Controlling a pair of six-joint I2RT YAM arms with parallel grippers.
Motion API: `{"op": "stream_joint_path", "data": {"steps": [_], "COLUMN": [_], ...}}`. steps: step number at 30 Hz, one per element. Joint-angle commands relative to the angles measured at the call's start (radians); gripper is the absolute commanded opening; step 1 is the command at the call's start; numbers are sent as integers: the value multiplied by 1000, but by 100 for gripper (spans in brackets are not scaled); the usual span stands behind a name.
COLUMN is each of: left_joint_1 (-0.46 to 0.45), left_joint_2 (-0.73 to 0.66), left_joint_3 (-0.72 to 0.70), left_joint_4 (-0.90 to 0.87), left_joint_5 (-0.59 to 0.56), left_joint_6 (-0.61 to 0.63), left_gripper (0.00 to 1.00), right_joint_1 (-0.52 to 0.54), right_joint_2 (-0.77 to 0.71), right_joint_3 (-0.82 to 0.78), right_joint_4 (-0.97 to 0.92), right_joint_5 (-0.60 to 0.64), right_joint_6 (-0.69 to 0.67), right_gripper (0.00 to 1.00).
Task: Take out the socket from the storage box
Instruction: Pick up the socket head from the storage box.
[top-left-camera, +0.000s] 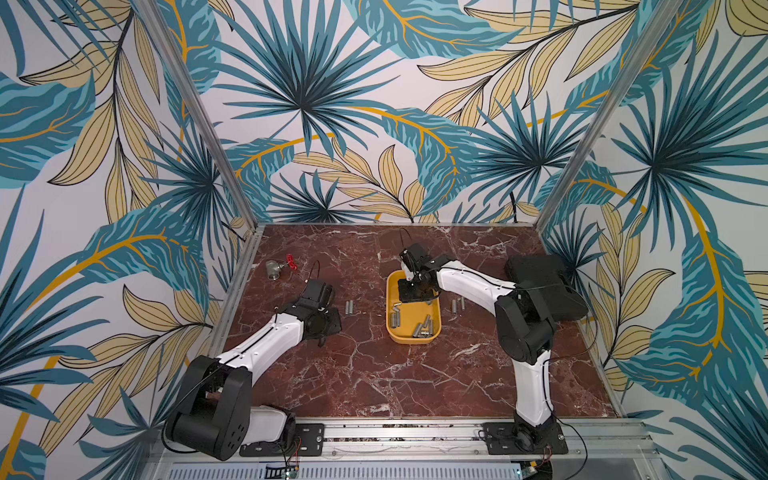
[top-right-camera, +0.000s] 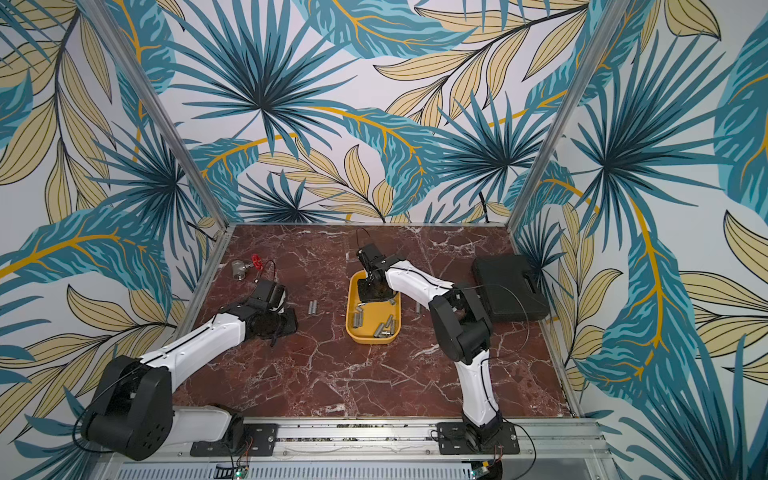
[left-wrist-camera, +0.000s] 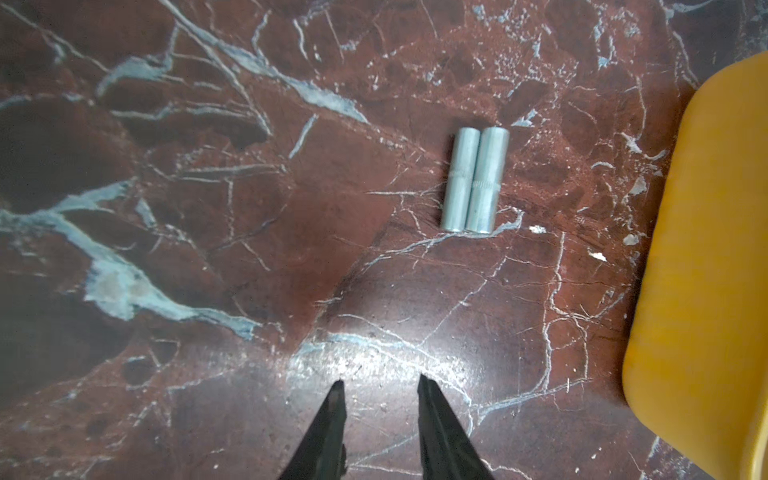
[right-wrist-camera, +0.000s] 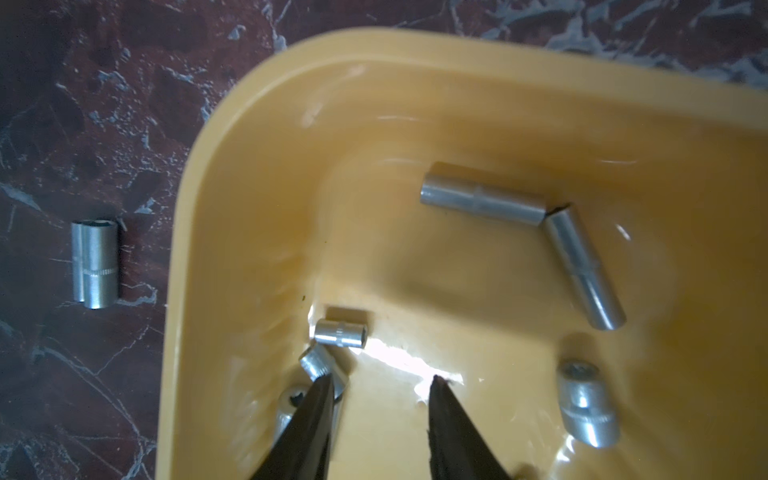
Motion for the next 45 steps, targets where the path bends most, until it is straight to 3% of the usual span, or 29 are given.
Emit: {"op": "stream_joint_path", "data": {"steps": [1,17,32,39,45], "left_joint_1": [1,-15,-30,-35,-42], "left_joint_2": [-26,-25,-22,-17,-5], "left_joint_3": [-39,-70,-76,-79,-77], "left_joint_4": [49,76,84,86,98], "left_joint_5": [19,27,24,21,24], "left_joint_6": [-39,-67,-78,-79,-83], "left_gripper": [33,35,35,35,35], "right_joint_1": [13,31,51,52,53], "right_joint_2": [39,117,135,110,113], "right_joint_3": [32,66,72,58,58], "right_joint_4": [-23,-36,-59,-86,-84], "right_joint_5": [6,-2,19,101,81], "right_joint_6": [2,5,-13,-32,-31], "right_gripper": [42,45,35,34,27]}}
